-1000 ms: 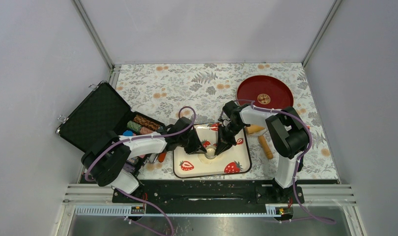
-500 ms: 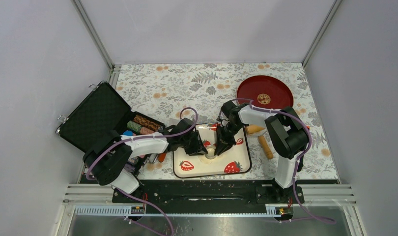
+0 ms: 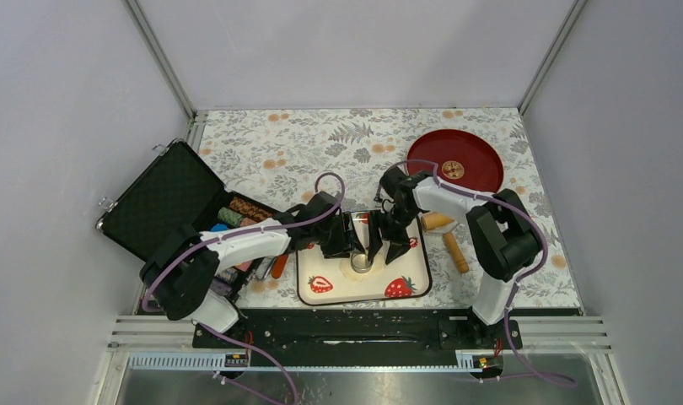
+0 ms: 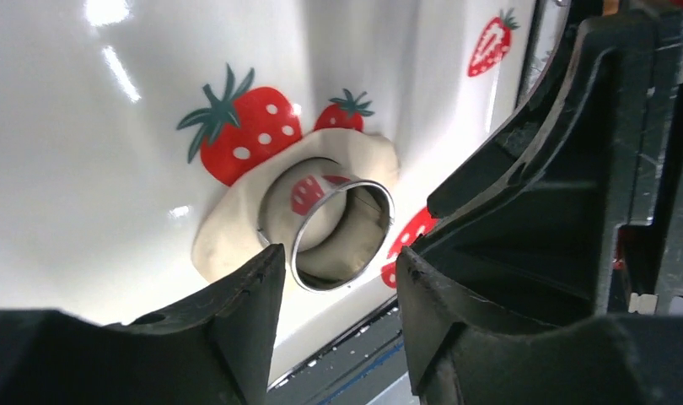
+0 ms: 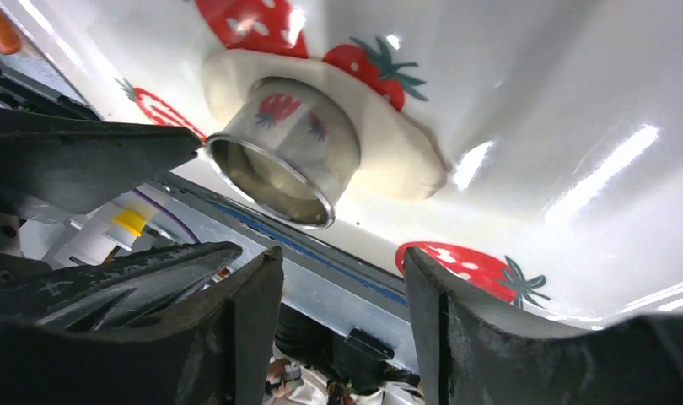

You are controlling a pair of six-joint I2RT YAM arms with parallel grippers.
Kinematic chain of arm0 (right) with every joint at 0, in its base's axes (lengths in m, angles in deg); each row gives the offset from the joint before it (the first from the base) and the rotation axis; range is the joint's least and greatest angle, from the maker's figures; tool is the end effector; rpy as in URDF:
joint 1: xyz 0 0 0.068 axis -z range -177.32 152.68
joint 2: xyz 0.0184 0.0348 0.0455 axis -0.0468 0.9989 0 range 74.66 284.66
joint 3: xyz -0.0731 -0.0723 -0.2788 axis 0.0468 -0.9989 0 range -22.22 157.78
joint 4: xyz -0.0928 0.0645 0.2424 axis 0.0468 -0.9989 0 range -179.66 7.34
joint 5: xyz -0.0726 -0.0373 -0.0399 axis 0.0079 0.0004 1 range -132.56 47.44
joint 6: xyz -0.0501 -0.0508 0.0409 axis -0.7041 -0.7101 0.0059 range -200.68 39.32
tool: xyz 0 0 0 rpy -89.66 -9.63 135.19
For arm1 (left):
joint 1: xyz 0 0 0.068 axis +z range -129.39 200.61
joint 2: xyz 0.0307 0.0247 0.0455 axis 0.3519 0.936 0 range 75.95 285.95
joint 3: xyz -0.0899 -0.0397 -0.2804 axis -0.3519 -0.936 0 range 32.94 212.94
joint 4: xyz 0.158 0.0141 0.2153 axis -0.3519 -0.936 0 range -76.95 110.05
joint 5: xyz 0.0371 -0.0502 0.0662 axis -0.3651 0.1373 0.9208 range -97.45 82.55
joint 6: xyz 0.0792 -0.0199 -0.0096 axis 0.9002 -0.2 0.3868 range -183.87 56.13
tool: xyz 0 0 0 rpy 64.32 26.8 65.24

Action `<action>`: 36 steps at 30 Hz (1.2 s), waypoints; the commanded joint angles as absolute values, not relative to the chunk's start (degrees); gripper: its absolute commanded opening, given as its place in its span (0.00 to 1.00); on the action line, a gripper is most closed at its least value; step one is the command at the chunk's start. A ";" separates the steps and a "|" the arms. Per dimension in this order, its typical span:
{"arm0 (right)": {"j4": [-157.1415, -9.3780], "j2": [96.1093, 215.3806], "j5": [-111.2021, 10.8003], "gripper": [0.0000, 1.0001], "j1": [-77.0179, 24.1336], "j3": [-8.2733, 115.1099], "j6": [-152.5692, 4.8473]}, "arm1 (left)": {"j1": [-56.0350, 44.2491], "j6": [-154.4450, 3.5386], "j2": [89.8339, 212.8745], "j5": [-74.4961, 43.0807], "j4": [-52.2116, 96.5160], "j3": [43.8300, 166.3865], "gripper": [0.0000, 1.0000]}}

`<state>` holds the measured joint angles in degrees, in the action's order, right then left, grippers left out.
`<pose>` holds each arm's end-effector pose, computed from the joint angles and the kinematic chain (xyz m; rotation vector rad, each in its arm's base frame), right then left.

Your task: Roll out the dumpling wrappers from the dough

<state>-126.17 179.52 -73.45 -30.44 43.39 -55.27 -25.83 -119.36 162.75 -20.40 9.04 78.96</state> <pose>0.2678 0.2187 0.1460 0.2443 -2.8728 -0.7841 0.2105 -0.2447 0.1703 -0.1089 2.7403 -0.9333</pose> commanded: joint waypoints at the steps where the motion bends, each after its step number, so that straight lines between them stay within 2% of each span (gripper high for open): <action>1: -129.96 174.03 -71.14 0.64 -31.11 46.61 -56.64 | -26.04 -118.24 157.91 -22.08 12.14 80.52 0.53; 11: -127.07 160.60 -71.03 0.80 -27.46 42.46 -55.79 | -25.19 -122.33 145.40 -24.55 25.13 70.78 0.60; 14: -126.01 156.66 -71.58 0.81 -24.63 39.10 -55.47 | -22.86 -123.85 141.14 -24.94 27.00 66.15 0.62; 21: -119.02 152.94 -77.16 0.76 -17.49 28.03 -52.70 | -16.11 -125.00 136.97 -29.25 28.37 56.25 0.62; 30: -107.85 157.77 -82.47 0.65 -16.56 18.93 -48.05 | -15.56 -123.44 141.99 -29.57 27.37 53.82 0.49; 36: -107.49 159.00 -80.59 0.64 -16.57 16.55 -48.09 | -15.89 -125.56 148.81 -31.85 32.73 53.89 0.44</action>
